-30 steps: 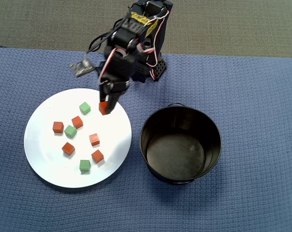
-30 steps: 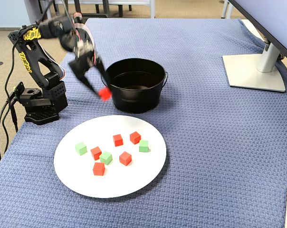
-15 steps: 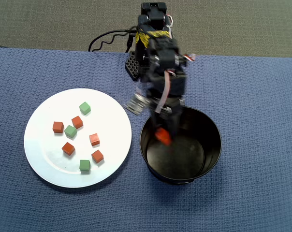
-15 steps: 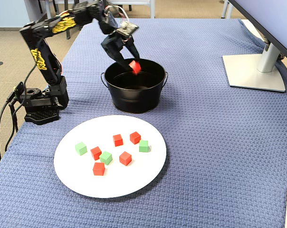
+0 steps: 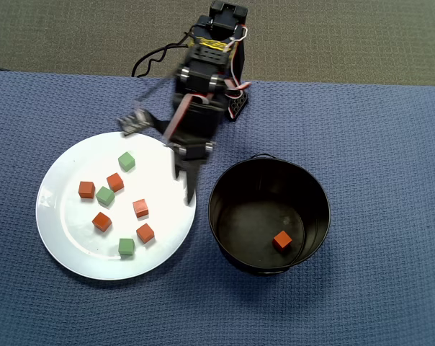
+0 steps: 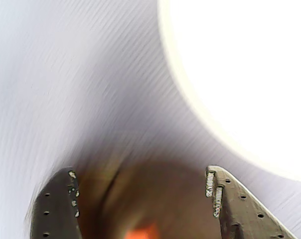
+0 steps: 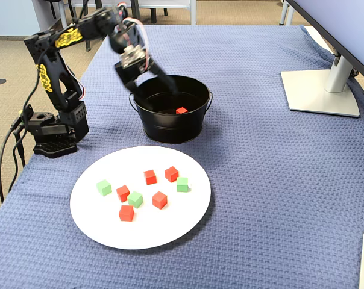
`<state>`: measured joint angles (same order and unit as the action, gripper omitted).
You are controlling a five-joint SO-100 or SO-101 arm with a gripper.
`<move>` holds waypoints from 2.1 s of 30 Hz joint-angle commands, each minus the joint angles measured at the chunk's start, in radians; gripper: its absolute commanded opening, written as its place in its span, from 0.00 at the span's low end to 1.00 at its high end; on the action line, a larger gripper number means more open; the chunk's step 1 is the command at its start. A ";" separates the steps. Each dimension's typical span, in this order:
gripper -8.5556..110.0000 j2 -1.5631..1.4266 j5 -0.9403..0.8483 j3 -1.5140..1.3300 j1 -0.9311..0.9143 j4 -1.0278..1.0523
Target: Pick up the red cubes from the white plate and place them in the black recipient
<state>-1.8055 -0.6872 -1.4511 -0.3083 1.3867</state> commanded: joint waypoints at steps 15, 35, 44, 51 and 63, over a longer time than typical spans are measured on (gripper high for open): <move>0.30 0.230 -0.290 -0.216 -0.287 -0.281; 0.25 0.469 -0.374 -0.138 -0.265 -0.348; 0.25 0.488 -0.370 -0.147 -0.207 -0.376; 0.23 0.488 -0.322 -0.201 -0.184 -0.460; 0.18 0.489 -0.336 -0.212 -0.183 -0.457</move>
<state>-1.3131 -1.0308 -1.6720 -0.5031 0.9526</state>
